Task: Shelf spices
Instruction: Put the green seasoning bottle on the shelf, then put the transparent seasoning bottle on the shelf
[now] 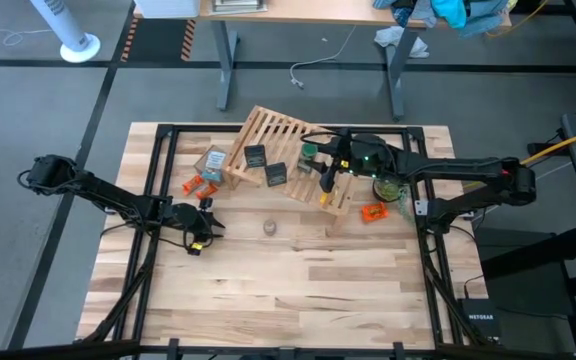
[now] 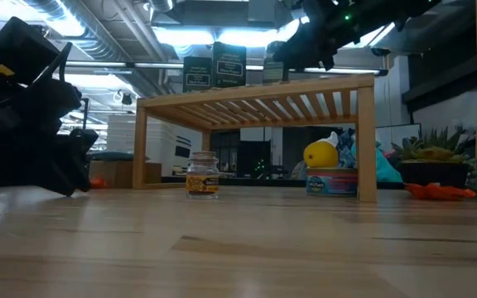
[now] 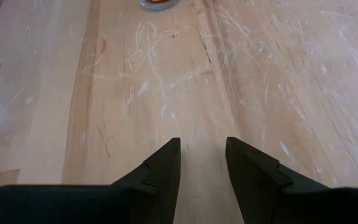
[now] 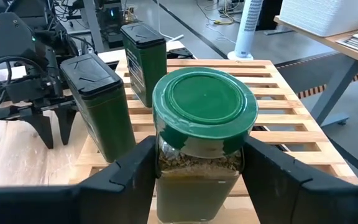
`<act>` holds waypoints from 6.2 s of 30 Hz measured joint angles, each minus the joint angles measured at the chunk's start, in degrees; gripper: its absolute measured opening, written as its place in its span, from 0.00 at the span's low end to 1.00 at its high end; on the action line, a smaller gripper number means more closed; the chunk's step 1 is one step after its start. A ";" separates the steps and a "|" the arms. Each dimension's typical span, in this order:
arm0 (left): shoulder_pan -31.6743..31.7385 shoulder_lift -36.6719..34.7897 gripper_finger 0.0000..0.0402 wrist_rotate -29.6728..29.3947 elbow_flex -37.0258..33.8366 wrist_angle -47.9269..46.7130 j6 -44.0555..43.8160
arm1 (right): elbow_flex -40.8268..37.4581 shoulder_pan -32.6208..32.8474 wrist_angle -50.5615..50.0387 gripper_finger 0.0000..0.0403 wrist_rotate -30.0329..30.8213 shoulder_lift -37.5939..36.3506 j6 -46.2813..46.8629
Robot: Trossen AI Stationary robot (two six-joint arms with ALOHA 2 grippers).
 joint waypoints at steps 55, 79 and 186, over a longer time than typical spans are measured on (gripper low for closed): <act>0.00 0.00 0.31 0.00 -0.01 0.00 0.00 | 0.13 28.79 -4.68 0.93 26.88 -11.75 -6.03; 0.00 0.01 0.31 0.00 0.00 -0.02 0.00 | 0.07 53.24 28.08 0.93 50.08 26.96 6.88; 4.06 37.68 0.31 1.33 21.29 24.52 -2.99 | 0.09 43.17 25.22 0.93 28.57 35.54 26.53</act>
